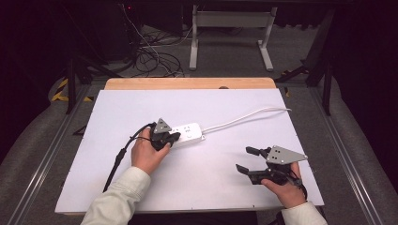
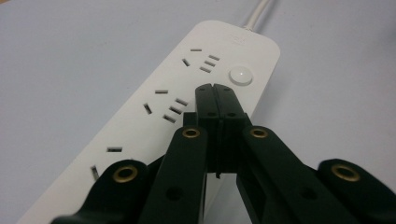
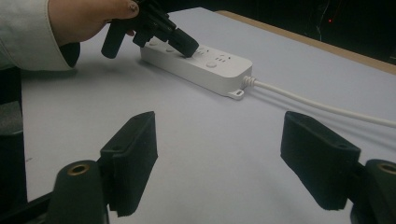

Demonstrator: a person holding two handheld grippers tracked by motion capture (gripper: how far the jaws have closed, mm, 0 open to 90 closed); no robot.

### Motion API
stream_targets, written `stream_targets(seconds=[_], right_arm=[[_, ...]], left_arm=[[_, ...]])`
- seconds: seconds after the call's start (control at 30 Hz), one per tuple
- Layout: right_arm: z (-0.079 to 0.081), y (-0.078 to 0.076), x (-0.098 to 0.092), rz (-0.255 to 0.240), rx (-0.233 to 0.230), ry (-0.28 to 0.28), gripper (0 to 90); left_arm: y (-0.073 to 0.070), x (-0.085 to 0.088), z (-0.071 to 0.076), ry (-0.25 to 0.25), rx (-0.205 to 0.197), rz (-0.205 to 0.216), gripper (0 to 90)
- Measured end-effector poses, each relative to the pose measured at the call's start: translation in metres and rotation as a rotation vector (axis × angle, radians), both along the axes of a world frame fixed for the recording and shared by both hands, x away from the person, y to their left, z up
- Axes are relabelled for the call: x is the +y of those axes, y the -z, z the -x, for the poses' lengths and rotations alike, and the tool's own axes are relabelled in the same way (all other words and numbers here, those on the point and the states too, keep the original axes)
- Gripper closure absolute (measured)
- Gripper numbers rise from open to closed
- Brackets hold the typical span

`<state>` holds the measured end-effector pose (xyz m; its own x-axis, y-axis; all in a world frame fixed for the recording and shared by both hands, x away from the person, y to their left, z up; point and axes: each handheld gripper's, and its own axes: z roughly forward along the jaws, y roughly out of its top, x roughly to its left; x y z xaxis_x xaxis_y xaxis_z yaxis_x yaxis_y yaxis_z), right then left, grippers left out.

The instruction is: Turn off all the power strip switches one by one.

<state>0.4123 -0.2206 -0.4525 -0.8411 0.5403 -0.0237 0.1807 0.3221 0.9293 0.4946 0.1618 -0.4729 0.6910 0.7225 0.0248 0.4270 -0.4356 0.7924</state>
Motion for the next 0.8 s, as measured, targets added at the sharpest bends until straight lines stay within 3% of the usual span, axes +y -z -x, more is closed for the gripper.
stream_targets(seconds=[0.23,0.3,0.57,0.8], right_arm=[[0.0008,-0.0012,-0.0008,-0.002,-0.006,0.001,27.5],[0.0008,-0.0012,-0.0008,-0.002,-0.006,0.001,27.5],[0.001,-0.0011,-0.0003,0.001,-0.008,0.001,27.5],[0.0009,-0.0009,0.0,0.001,-0.008,0.0,27.5]], left_arm=[[0.001,0.0001,0.0004,-0.004,0.004,0.0,90.0],[0.0013,0.0004,-0.0001,-0.009,0.016,0.019,90.0],[0.0013,-0.0011,0.0011,-0.01,0.002,0.001,90.0],[0.0001,-0.0012,0.0008,-0.017,0.018,-0.002,90.0]])
